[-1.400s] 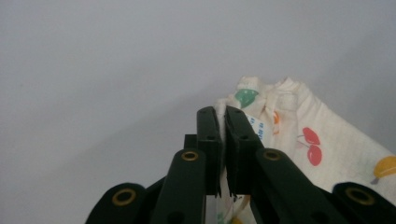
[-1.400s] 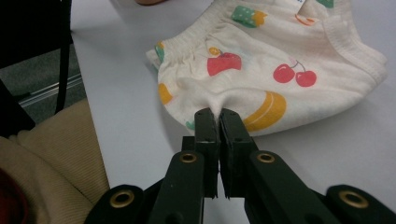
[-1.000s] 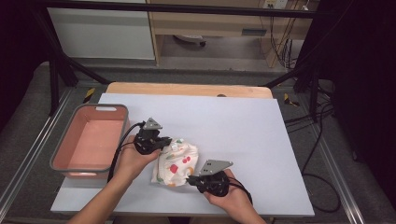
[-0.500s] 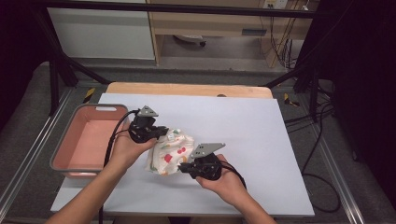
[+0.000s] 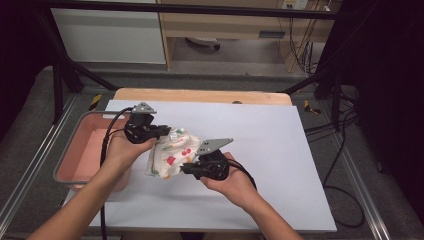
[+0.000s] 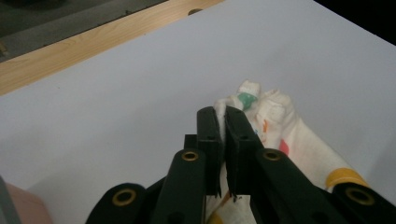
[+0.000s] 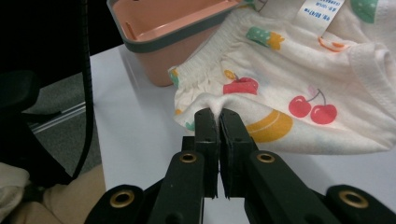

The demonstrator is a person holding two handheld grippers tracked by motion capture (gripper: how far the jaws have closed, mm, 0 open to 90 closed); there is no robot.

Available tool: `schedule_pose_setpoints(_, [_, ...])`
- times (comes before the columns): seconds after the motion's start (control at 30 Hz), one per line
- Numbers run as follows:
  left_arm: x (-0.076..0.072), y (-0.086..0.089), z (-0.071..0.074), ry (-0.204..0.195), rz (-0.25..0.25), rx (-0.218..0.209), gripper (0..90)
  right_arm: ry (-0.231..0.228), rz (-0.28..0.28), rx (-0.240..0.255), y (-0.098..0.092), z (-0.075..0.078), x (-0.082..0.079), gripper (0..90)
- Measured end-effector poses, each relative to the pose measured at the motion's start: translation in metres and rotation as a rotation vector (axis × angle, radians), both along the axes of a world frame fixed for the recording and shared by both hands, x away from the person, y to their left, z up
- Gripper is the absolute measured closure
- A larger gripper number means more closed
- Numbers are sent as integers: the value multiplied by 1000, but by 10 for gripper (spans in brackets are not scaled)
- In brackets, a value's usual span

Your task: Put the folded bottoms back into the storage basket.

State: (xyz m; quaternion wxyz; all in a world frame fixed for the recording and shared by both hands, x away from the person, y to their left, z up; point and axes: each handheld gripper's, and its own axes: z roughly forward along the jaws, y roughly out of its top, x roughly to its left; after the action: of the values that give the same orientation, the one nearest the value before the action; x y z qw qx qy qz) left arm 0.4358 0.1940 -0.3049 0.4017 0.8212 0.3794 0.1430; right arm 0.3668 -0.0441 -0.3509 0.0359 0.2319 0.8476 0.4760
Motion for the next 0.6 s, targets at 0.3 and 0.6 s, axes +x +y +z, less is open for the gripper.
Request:
schedule_pose_setpoints(0.3, [3,18,11,-6,30,-17,857,-19,10,3,17,18,8,870])
schedule_pose_setpoints(0.6, [9,36,25,-13,58,-24,857,-25,18,5,38,31,23,870])
